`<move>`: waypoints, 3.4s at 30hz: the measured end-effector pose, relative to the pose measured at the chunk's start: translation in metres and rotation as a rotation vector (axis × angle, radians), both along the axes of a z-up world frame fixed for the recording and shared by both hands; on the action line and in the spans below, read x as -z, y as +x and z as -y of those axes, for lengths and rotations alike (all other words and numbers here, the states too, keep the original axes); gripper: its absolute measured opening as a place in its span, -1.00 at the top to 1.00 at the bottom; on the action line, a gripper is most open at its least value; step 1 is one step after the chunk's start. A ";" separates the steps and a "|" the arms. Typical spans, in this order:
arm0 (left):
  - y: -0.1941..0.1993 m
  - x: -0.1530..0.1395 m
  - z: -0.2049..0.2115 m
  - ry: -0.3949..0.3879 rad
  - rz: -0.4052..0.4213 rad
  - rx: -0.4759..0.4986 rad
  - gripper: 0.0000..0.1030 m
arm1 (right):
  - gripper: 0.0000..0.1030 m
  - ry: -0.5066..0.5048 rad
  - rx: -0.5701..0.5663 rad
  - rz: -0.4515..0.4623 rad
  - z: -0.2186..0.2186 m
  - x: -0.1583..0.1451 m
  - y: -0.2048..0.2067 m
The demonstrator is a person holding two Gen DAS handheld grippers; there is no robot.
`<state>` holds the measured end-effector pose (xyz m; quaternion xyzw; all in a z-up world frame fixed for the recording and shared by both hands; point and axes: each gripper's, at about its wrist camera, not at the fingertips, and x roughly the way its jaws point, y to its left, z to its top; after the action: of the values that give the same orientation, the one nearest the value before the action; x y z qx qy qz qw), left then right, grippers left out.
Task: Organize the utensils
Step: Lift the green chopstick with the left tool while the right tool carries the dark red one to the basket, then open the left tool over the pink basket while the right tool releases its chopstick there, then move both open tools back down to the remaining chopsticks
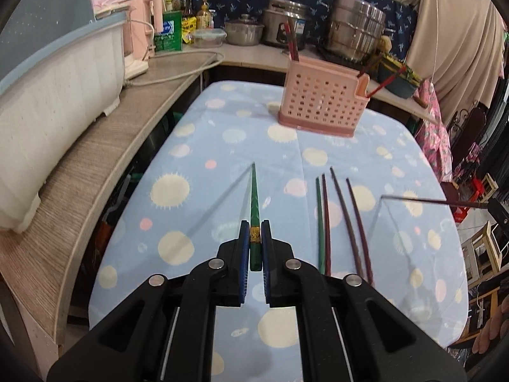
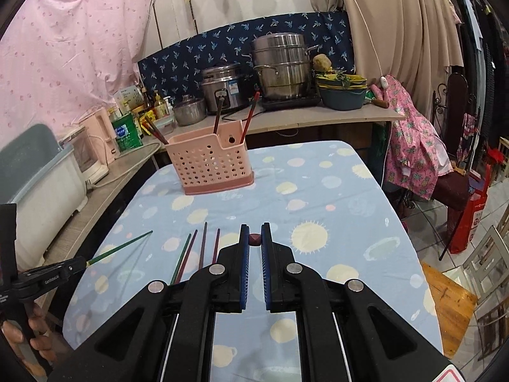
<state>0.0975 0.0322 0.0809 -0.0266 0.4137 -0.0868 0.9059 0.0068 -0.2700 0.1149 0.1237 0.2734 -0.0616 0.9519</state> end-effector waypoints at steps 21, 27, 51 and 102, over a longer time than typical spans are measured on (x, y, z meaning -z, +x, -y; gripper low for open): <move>0.058 -0.088 0.024 -0.098 0.126 0.033 0.87 | 0.86 0.091 -0.011 0.185 0.016 -0.072 0.049; 0.086 -0.130 0.039 -0.122 0.216 0.038 0.87 | 0.86 0.134 -0.028 0.254 0.018 -0.099 0.083; 0.230 -0.223 0.089 -0.156 0.497 -0.028 0.87 | 0.86 0.179 -0.036 0.297 0.029 -0.143 0.280; 0.138 -0.114 0.065 -0.031 0.265 -0.007 0.06 | 0.31 0.040 -0.118 0.154 -0.031 -0.077 0.171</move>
<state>0.2354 -0.0331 0.1954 -0.0304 0.2890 -0.0927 0.9523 0.1777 -0.2391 0.1915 0.1306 0.2072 0.0096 0.9695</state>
